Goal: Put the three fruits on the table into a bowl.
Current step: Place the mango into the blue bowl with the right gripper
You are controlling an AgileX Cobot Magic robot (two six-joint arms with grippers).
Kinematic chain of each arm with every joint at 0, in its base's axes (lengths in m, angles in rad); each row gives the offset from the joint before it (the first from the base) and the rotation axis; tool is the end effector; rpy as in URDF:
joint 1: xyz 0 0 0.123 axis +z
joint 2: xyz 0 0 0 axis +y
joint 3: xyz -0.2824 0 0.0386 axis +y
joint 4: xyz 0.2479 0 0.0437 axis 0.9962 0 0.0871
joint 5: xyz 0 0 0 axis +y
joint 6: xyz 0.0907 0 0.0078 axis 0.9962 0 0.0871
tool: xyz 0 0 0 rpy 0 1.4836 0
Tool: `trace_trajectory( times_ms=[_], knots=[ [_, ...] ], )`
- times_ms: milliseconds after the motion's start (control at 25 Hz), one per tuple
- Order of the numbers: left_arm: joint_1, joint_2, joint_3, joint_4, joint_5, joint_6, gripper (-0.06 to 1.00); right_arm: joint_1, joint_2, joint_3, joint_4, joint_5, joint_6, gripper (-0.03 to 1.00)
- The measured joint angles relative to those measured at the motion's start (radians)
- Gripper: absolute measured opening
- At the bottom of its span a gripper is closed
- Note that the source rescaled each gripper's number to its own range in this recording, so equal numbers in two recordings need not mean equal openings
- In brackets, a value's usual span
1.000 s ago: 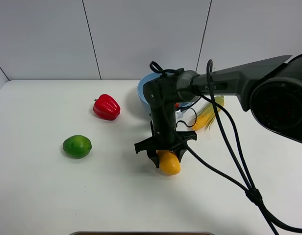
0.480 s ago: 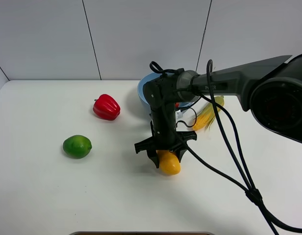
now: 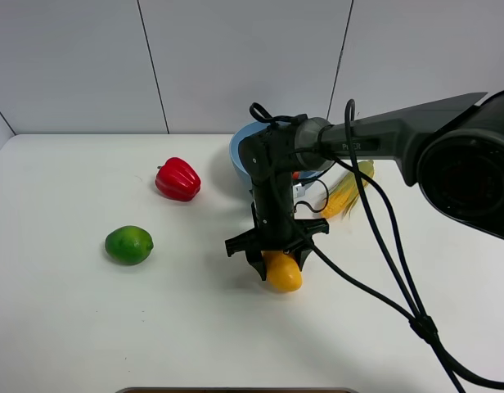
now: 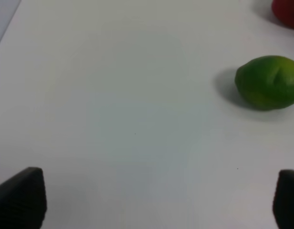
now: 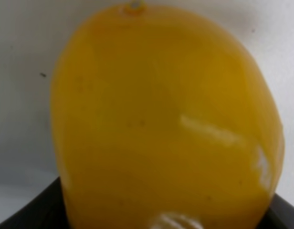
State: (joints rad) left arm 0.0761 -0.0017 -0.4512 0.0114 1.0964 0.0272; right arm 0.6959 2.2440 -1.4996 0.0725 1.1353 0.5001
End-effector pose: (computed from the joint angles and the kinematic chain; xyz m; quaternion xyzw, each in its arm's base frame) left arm -0.0015 0.0008 0.2607 -0.0216 0.8738 0.0308 0.4848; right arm 0.3018 0.2599 0.0953 0.0783 -0.9903 0.0366 0.1088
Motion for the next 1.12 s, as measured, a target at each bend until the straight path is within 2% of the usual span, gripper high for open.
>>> trace_trajectory(
  times_ms=[1120],
  knots=[
    [0.0, 0.0, 0.0, 0.0, 0.0, 0.0, 0.79, 0.0, -0.277, -0.017, -0.04, 0.021, -0.021, 0.0]
  ],
)
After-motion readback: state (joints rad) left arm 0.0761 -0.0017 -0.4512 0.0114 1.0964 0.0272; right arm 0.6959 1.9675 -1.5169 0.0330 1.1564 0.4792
